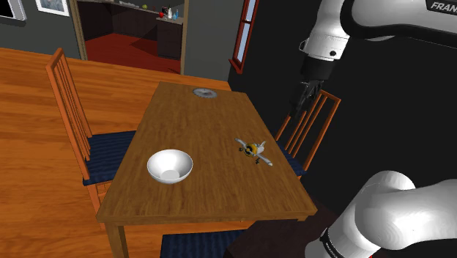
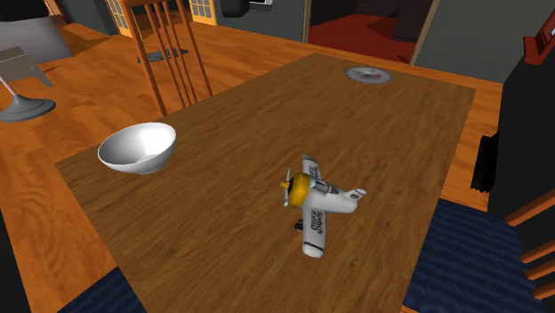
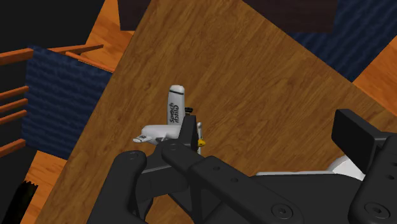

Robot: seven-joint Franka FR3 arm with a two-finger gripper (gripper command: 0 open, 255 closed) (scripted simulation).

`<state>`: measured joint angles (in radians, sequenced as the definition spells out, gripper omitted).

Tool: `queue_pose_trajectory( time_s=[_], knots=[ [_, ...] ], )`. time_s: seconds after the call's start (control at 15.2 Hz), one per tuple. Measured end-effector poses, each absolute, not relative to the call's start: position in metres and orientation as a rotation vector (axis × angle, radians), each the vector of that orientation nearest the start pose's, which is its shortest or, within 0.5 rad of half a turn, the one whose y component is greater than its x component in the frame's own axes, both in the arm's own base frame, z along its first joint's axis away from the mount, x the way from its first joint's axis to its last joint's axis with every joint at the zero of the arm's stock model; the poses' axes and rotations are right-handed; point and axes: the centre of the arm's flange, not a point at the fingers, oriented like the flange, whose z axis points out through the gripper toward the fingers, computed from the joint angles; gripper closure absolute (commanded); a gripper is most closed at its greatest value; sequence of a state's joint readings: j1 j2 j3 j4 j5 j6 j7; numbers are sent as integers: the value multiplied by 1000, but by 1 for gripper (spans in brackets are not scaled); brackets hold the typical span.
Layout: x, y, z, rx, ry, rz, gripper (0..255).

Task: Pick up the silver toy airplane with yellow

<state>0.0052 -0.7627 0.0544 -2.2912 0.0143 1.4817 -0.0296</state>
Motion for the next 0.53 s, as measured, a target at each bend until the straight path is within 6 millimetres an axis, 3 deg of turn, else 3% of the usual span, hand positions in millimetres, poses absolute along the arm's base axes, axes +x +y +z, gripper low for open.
queue_pose_trajectory(
  time_s=[0.2, 0.53],
  knots=[
    [308, 16, 593, -3148, -124, 72, 0],
    [326, -21, 543, -3090, -151, 57, 0]
  ],
)
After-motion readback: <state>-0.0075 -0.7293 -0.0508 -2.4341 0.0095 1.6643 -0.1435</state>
